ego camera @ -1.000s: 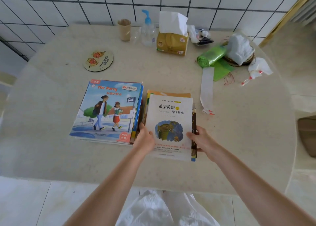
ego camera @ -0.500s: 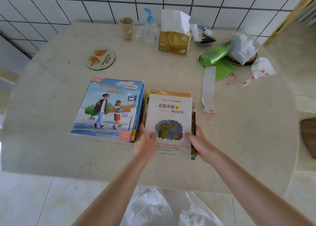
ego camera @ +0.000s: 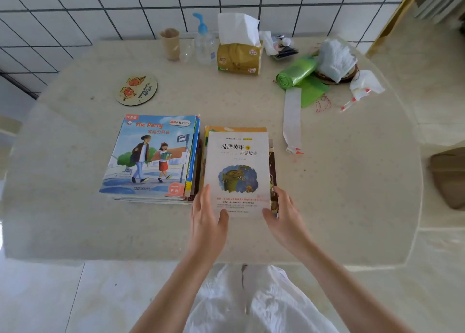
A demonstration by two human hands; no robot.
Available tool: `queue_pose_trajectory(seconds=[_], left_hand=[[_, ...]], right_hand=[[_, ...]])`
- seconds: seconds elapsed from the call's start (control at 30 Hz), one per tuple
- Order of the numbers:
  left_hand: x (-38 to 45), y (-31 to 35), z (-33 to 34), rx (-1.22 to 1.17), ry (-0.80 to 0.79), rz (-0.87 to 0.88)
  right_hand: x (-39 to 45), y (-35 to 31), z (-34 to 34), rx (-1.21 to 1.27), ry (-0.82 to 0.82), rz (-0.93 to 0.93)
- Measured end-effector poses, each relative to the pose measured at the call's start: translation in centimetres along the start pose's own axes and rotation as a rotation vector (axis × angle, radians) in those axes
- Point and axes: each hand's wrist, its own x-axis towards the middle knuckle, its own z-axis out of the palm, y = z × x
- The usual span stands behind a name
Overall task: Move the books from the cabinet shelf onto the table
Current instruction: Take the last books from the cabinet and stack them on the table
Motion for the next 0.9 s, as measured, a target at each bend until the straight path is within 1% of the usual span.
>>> queue_pose_trajectory(seconds=[0.1,0.2,0.33,0.53,0.6,0.8,0.9], left_hand=[[-0.7,0.1,-0.5,0.003,0.017,0.130],[-0.6,-0.3,-0.8,0.008,-0.018,0.222],[-1.0,-0.9,-1.6,0.031,-0.149,0.272],[-1.5,-2.9,-3.4,0.105,-0.356,0.423],[-1.6,-3.4,-3.6,0.119,-0.424,0.468],[-3.9,-3.0,-1.8,0.217,-0.668,0.637],[-6.2,-2.2,-0.3,0.260,-0.785,0.765]], right_hand=[[-1.6,0.1,0.7,-0.022,0.028,-0.022],[-3.5,0.0,1.0,-0.033,0.077,-0.045],[-5.4,0.1,2.0,-0.041,0.164,-0.002],[-8.9,0.7,5.4,0.066,0.352,0.153],[-10.5,0.8,6.6,0.098,0.423,0.177],[-17.4,3.2,9.3,0.179,0.699,0.331],[-21.4,4.3,10.8,0.205,0.785,0.445]])
